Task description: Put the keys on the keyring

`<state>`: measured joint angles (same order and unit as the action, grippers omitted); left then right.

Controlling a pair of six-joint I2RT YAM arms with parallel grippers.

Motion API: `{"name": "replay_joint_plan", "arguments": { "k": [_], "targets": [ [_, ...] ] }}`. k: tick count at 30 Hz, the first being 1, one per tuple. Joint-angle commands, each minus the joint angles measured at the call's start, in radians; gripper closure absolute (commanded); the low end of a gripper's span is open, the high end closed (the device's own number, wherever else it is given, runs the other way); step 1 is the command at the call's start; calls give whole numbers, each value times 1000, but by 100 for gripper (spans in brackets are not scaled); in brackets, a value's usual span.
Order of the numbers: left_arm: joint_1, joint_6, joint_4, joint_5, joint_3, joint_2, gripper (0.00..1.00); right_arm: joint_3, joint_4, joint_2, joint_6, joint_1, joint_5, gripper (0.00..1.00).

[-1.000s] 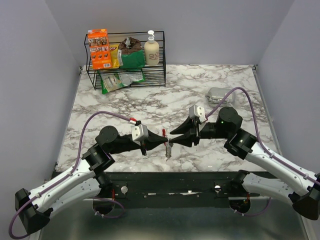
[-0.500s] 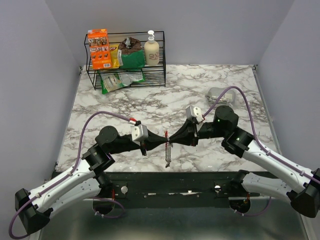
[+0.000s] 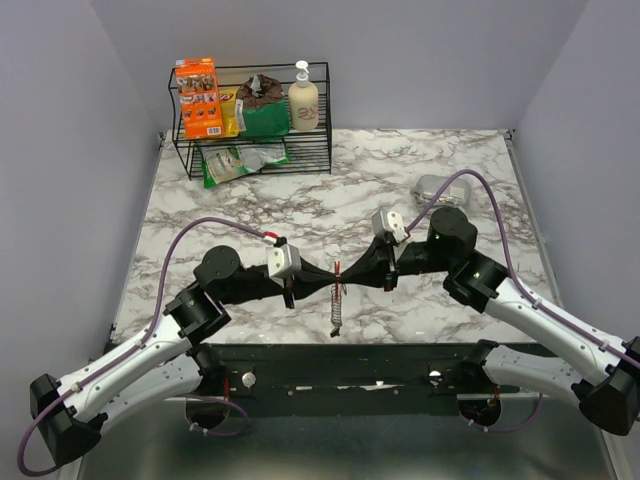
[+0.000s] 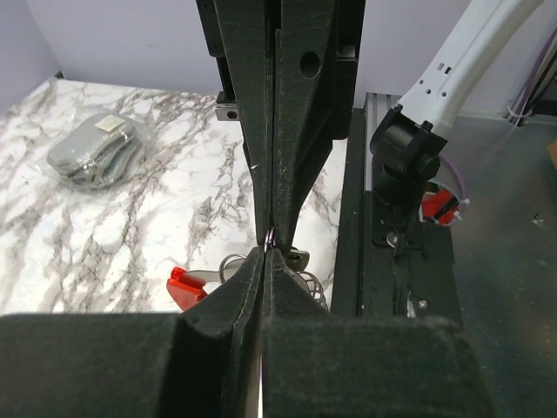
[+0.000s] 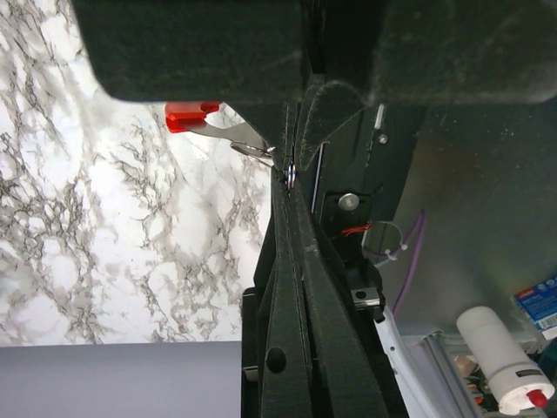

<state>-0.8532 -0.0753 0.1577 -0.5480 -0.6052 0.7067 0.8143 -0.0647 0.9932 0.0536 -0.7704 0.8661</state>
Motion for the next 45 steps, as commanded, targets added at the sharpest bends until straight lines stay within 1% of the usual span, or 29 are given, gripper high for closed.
{"name": "replay_joint_plan", "arguments": {
  "k": [1,2,3,5,8,12,16,20,21,29,30,36,45],
  "targets": [
    [-6,61,-124,5,-89,30,79,62,61,28,40,6,-9,100],
    [-6,98,-150,5,-102,45,68,63,62,36,46,8,-13,100],
    [-6,110,-203,10,-114,53,64,65,92,42,54,8,-25,100],
    [-6,140,-248,14,-146,71,58,75,115,51,60,8,-33,99],
    [-6,190,-326,13,-182,83,52,86,144,67,74,10,-45,100],
    [-6,250,-441,32,-220,89,49,98,183,70,94,11,-76,100],
    [-6,282,-510,28,-269,102,45,120,244,84,103,10,-93,99],
    [-6,316,-575,16,-315,140,36,141,296,113,112,8,-116,99],
    [-6,322,-599,13,-324,148,36,141,302,113,111,10,-116,99],
    [-6,358,-687,-32,-409,243,37,154,362,122,124,10,-147,99],
    [-6,362,-699,-35,-419,252,40,158,371,124,121,11,-151,99],
    [-6,379,-704,-70,-470,329,51,149,382,107,124,10,-144,100],
    [-6,401,-704,-87,-507,408,59,131,371,78,121,10,-147,99]
  ]
}}
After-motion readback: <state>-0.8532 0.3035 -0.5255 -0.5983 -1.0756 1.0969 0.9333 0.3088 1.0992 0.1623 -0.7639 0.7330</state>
